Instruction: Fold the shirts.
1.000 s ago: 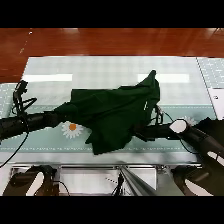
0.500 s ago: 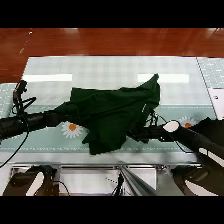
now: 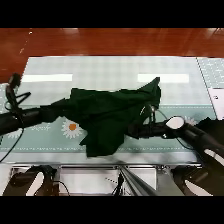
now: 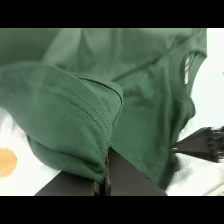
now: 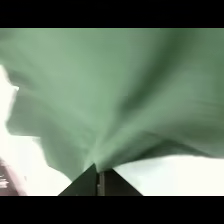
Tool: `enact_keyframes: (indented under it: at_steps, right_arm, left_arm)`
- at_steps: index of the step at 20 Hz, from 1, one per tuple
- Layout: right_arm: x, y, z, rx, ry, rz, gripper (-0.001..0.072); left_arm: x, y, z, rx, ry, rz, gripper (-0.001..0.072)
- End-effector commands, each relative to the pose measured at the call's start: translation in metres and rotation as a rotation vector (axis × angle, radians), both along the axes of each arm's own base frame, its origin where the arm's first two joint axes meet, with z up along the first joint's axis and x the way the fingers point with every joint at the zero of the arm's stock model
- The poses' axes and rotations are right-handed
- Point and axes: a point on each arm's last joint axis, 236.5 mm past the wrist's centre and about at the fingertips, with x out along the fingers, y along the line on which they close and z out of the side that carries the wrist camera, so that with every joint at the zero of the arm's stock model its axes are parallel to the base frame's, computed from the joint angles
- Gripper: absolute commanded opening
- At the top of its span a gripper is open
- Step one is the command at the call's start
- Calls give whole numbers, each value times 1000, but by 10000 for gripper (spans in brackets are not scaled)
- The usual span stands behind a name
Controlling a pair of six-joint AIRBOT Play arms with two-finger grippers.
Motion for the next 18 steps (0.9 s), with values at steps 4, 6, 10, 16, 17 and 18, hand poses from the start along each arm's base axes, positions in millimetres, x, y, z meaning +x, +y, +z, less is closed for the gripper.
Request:
enact_keyframes:
  at_steps: [4, 6, 10, 16, 17, 18]
  right_arm:
    - [85, -48, 227, 188, -569, -202, 39]
    - [98, -89, 297, 170, -745, -312, 38]
    - [98, -161, 408, 55, -1037, -476, 39]
    - [68, -225, 493, -207, -1222, -635, 38]
    - [57, -222, 510, -216, -1267, -629, 38]
    - [47, -218, 528, -217, -1316, -628, 39]
  left_arm:
    - [40, 15, 140, 60, -423, 57, 25]
    - [42, 20, 190, 64, -550, 89, 24]
    - [25, 29, 278, 129, -767, 124, 24]
    - [-28, 43, 363, 320, -966, 143, 24]
    - [-40, 39, 369, 317, -965, 127, 24]
    - [-51, 36, 373, 312, -958, 115, 24]
